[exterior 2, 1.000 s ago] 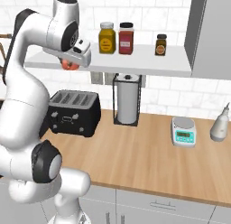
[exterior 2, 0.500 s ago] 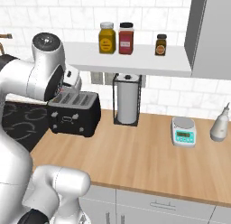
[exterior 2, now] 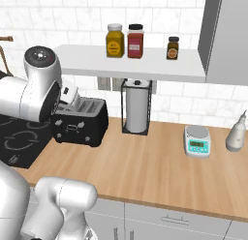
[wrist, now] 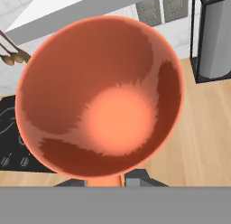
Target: Gather all objects into one cabinet and sort the glasses and bowls to opposite sides.
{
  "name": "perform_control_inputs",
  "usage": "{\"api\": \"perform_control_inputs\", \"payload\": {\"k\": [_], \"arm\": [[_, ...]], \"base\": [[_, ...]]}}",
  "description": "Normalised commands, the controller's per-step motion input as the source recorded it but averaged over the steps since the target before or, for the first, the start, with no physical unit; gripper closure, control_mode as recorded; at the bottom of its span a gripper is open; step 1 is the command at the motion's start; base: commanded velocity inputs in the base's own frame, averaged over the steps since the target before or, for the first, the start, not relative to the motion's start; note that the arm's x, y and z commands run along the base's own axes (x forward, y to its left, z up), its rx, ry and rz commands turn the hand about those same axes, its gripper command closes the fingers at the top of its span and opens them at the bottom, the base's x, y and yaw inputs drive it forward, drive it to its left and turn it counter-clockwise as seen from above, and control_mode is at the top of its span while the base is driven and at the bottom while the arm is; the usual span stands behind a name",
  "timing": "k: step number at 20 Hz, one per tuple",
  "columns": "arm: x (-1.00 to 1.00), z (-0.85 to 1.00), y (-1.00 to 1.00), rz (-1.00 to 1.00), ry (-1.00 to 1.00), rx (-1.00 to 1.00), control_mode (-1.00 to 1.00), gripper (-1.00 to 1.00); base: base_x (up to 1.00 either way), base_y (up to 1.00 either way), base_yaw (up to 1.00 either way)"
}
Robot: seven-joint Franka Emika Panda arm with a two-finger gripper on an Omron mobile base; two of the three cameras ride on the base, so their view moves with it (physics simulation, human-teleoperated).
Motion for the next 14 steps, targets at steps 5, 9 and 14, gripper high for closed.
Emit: {"api": "perform_control_inputs", "payload": {"k": [5, 9, 14], "arm": [[-0.06, 0.00, -0.02, 0.00, 0.00, 0.00, -1.00, 1.00], [-0.25, 0.00, -0.06, -0.01, 0.00, 0.00, 1.00, 1.00], [0.00, 0.00, 0.00, 0.00, 0.00, 0.00, 1.00, 1.00]], "base": [[0.00, 0.00, 0.00], [-0.75, -0.03, 0.00], [-0.78, 0.54, -0.01]]}}
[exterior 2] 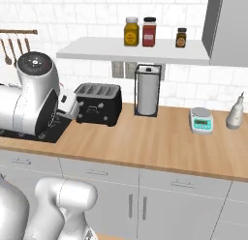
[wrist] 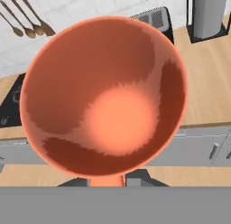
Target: Gather all objects into one cabinet and sort the glasses and bowls to opposite sides.
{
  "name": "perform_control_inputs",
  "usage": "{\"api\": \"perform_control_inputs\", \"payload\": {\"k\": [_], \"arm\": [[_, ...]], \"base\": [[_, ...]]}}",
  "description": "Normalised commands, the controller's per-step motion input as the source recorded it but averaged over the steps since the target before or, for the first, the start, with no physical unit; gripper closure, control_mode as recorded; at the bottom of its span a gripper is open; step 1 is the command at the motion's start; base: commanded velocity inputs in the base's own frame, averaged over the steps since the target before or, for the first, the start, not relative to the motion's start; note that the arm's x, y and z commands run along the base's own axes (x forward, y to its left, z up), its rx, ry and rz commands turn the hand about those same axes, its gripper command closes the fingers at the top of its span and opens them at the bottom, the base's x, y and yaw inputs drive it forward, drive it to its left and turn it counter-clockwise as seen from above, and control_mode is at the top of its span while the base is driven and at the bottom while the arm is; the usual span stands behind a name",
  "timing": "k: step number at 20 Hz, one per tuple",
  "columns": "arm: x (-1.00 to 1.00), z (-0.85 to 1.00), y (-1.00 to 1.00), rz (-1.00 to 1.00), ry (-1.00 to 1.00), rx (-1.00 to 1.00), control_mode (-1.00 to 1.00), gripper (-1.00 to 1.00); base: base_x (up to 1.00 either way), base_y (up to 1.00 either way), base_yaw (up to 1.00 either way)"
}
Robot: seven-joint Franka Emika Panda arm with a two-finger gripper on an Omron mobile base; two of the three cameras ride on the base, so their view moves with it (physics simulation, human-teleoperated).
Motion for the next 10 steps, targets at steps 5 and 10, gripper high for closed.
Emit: {"api": "perform_control_inputs", "payload": {"k": [5, 10], "arm": [[0.00, 0.00, 0.00, 0.00, 0.00, 0.00, 1.00, 1.00], [0.00, 0.00, 0.00, 0.00, 0.00, 0.00, 1.00, 1.00]], "base": [[0.00, 0.98, -0.07], [-0.01, 0.96, -0.05]]}}
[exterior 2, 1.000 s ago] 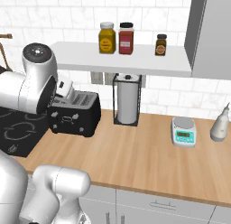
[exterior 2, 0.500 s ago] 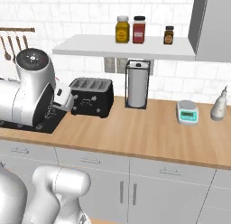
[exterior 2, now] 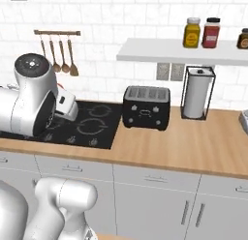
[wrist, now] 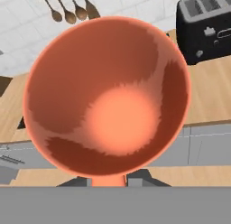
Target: Gather all objects into one cabinet and sort the glasses and bowls to opposite sides.
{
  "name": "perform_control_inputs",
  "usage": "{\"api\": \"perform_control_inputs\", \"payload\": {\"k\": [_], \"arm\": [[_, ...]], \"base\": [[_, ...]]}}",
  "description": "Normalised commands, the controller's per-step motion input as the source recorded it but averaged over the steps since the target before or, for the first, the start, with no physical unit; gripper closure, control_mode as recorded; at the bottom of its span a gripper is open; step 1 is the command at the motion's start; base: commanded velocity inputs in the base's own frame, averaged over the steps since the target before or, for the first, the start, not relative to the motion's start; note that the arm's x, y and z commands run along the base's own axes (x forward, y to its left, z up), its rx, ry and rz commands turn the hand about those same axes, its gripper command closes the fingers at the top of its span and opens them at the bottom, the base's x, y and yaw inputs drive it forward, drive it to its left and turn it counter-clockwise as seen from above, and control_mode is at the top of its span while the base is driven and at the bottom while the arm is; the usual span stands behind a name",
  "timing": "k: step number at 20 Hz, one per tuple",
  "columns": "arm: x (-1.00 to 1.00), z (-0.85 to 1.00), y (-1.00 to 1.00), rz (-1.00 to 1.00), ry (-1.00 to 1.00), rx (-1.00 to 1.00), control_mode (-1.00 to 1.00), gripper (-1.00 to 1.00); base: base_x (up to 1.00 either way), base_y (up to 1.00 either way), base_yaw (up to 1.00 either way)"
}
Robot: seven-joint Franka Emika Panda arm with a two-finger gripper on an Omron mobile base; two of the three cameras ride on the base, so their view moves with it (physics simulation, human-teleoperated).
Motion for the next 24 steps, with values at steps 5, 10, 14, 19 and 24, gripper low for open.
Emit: {"api": "perform_control_inputs", "payload": {"k": [5, 10, 14, 19, 24], "arm": [[0.00, 0.00, 0.00, 0.00, 0.00, 0.00, 1.00, 1.00], [0.00, 0.00, 0.00, 0.00, 0.00, 0.00, 1.00, 1.00], [0.00, 0.00, 0.00, 0.00, 0.00, 0.00, 1.00, 1.00], [0.00, 0.00, 0.00, 0.00, 0.00, 0.00, 1.00, 1.00], [0.00, 0.00, 0.00, 0.00, 0.00, 0.00, 1.00, 1.00]], "base": [[-0.08, 0.75, -0.01], [-0.09, 0.60, 0.00], [-0.01, 0.64, -0.02], [-0.05, 0.42, -0.03], [-0.91, 0.00, 0.00]]}}
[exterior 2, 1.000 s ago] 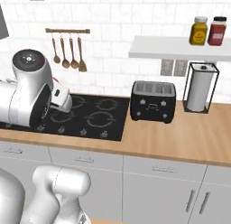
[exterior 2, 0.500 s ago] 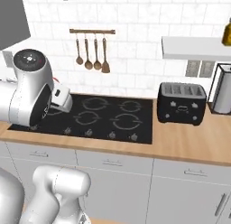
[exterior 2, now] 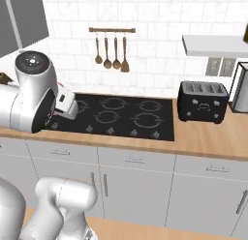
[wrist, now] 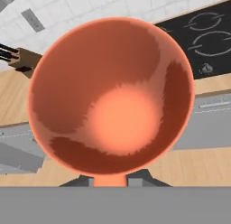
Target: Gather all objects into one cabinet and sort the glasses and bowls to opposite sides.
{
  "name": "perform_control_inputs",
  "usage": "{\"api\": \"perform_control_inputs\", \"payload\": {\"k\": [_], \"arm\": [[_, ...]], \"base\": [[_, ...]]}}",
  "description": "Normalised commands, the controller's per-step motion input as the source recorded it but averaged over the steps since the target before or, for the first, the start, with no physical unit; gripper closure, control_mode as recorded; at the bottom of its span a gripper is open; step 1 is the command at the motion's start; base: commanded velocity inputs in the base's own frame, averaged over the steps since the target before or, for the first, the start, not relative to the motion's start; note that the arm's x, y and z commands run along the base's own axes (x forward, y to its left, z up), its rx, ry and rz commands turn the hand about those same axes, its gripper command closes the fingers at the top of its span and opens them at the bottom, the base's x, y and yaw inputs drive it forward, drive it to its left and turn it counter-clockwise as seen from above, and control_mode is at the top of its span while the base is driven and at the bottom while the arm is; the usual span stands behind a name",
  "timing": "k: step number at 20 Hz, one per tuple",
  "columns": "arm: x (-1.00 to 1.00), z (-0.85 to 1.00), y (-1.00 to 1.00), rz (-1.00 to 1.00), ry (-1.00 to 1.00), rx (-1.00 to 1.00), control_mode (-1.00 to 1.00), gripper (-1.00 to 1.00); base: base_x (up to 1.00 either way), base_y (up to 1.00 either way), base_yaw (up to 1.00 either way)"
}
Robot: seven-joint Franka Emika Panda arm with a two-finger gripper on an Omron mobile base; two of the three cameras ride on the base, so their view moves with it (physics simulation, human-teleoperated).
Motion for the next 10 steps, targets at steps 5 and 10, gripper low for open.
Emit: {"api": "perform_control_inputs", "payload": {"k": [5, 10], "arm": [[0.00, 0.00, 0.00, 0.00, 0.00, 0.00, 1.00, 1.00], [0.00, 0.00, 0.00, 0.00, 0.00, 0.00, 1.00, 1.00]], "base": [[-0.50, 0.36, 0.00], [0.00, 0.84, 0.00]]}}
